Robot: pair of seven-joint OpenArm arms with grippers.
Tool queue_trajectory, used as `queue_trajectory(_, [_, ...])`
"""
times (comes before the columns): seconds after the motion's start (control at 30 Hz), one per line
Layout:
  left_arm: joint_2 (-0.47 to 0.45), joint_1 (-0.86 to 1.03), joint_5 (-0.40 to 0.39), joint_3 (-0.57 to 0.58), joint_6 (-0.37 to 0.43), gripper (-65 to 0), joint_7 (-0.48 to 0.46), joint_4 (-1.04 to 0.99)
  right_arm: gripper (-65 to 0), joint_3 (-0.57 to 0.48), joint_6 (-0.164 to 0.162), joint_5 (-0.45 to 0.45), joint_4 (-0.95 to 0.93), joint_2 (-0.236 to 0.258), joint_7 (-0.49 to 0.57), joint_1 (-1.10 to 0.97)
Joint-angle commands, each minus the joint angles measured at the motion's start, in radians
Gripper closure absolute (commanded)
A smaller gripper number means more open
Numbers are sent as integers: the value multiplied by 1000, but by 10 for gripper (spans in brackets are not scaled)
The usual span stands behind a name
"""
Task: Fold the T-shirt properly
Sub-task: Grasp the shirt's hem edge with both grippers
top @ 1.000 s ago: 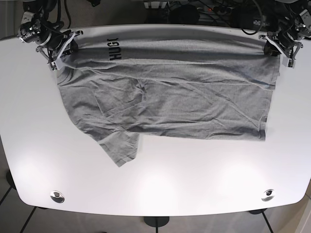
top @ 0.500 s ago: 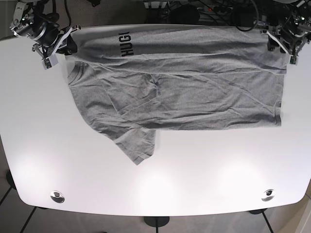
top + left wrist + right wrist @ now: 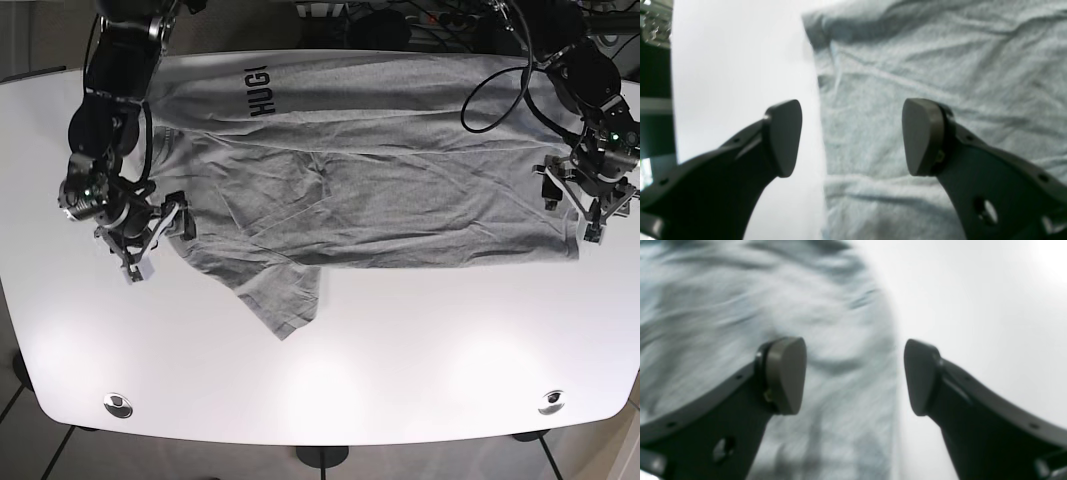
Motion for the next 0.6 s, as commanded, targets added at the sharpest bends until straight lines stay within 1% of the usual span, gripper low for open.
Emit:
queue_trajectory(0.03, [-22,-46,-3,-5,2,-414,-17,-20,-438,4,8,-40,-104,1,100,113])
queue_trajectory(0.1, [-23,-63,-3,-5,2,-414,-17,-38,-438,2,10,-90,-224,4,156,176])
queue_trajectory(0.17, [-26,-66,-3,-5,2,-414,-21,-49,-438,2,11,-115,-331,6,204,214])
queue_trajectory(0.2, [-46,-75,-3,-1,2,-414,-21,-69,-438,2,11,-118,-377,6,232,226])
queue_trajectory(0.27, [-54,-110,-3,-5,2,-413,-23,-116,-438,1,11,-118,-399,1,241,226])
queue_trajectory(0.33, [-58,-145,-3,-6,2,-396,-23,-161,-436,-14,11,-112,-397,-5,241,220])
queue_trajectory(0.37, [-78,-167,-3,-6,32,-394,-24,-188,-436,-51,11,-112,-394,-6,242,203])
queue_trajectory(0.43, [-91,-211,-4,-5,112,-396,-31,-250,-422,-71,11,-112,-394,-29,248,194])
queue_trajectory(0.47, [-92,-239,-4,-5,142,-396,-52,-288,-384,-71,11,-112,-394,-36,250,194])
queue_trajectory(0.5, [-117,-264,-3,-1,173,-397,-95,-340,-292,-73,11,-112,-394,-39,250,192])
queue_trajectory(0.57, [-134,-285,-3,0,188,-407,-135,-425,-146,-73,8,-112,-397,-39,250,192])
queue_trajectory(0.6, [-135,-314,-3,2,188,-436,-158,-471,-86,-74,7,-112,-399,-39,250,192])
